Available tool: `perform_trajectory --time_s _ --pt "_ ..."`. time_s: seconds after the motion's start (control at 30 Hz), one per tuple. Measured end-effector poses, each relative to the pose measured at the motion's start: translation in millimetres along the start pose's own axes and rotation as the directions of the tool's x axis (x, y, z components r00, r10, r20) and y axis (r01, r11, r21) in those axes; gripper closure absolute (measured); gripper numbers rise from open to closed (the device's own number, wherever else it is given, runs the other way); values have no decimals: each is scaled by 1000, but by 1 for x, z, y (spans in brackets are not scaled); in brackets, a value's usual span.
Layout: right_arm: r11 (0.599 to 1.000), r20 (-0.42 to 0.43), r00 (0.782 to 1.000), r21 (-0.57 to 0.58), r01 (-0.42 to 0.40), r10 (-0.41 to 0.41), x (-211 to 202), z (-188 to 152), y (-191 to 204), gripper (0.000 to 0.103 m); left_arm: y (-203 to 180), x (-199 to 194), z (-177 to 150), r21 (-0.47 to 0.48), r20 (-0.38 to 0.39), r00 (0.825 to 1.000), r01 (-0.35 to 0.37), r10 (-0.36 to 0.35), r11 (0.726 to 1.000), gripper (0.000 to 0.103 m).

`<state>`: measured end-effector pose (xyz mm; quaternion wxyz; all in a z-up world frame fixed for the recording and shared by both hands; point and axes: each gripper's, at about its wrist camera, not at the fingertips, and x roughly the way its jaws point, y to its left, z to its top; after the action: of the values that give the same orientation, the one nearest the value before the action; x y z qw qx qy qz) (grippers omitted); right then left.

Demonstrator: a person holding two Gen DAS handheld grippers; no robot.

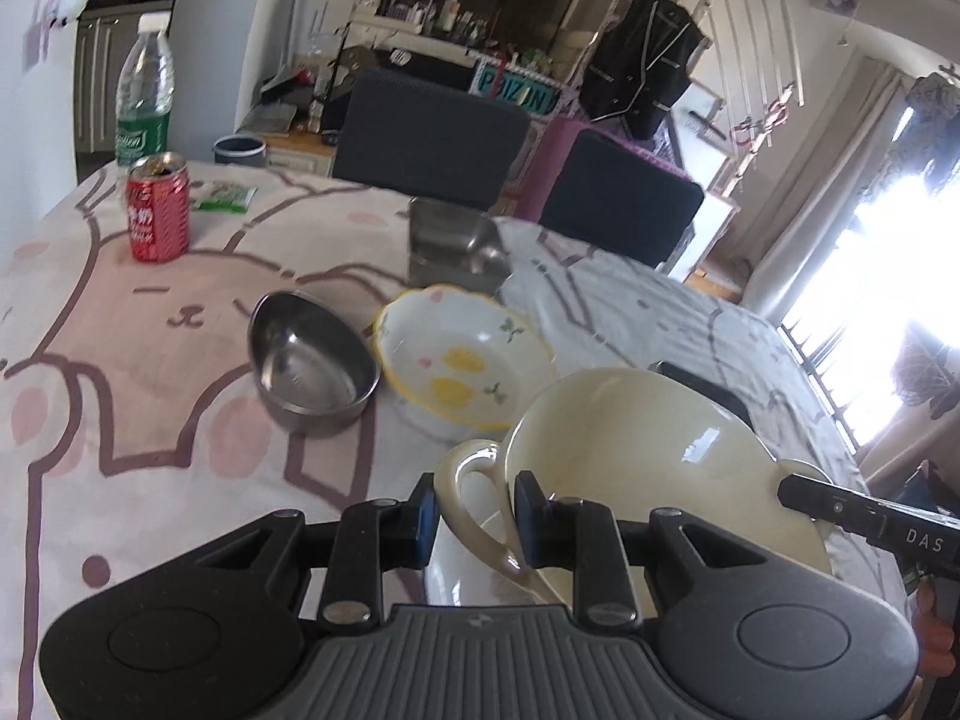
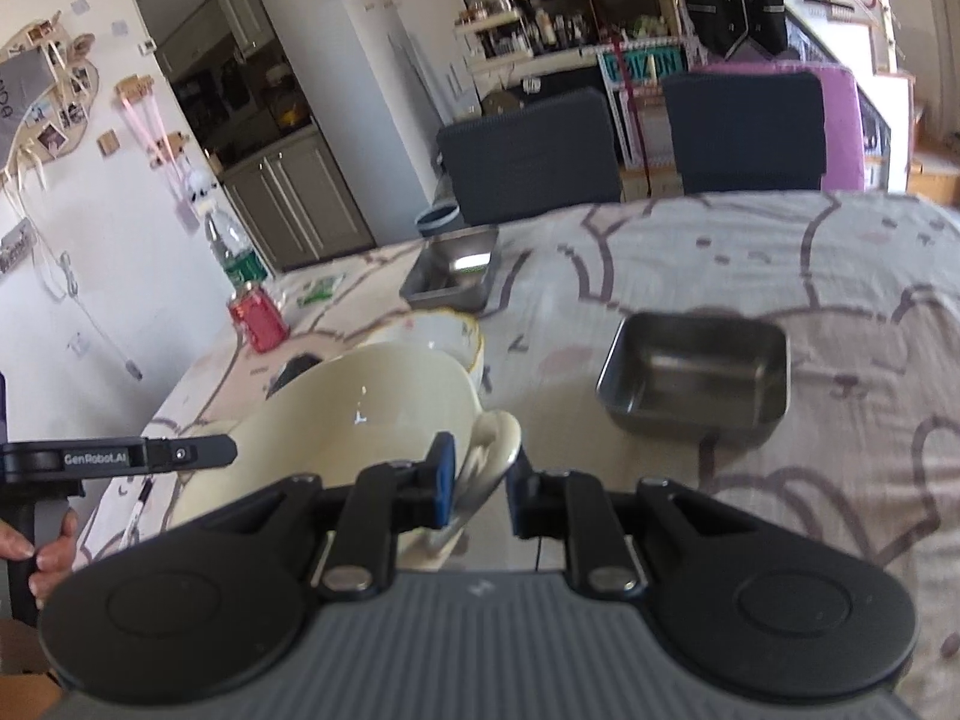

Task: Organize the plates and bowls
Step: 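Carry the cream bowl with both tools and lower it beside the floral bowl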

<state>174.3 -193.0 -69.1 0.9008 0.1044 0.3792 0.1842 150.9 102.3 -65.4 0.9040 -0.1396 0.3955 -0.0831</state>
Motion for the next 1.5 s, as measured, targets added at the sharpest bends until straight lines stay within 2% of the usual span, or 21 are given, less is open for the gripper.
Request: perform_trajectory --time_s 0.4,0.6,0.7,1.17,1.5 --pt "998 -82 996 -40 38 -41 22 -8 17 81 19 20 -10 -35 -75 997 -16 13 999 73" --pt "996 -109 992 -63 56 -63 32 -8 20 81 18 33 -15 -6 -102 993 -52 52 999 71" --pt "994 -113 990 -79 72 -80 35 -9 22 81 22 38 -17 -23 -116 992 -49 46 999 71" --pt "991 -148 983 -93 99 -112 50 -9 23 81 31 54 -18 -80 -154 987 -56 43 995 71" --pt "989 -166 977 -84 119 -132 58 -7 20 80 28 58 -18 -56 -160 986 -55 45 997 71"
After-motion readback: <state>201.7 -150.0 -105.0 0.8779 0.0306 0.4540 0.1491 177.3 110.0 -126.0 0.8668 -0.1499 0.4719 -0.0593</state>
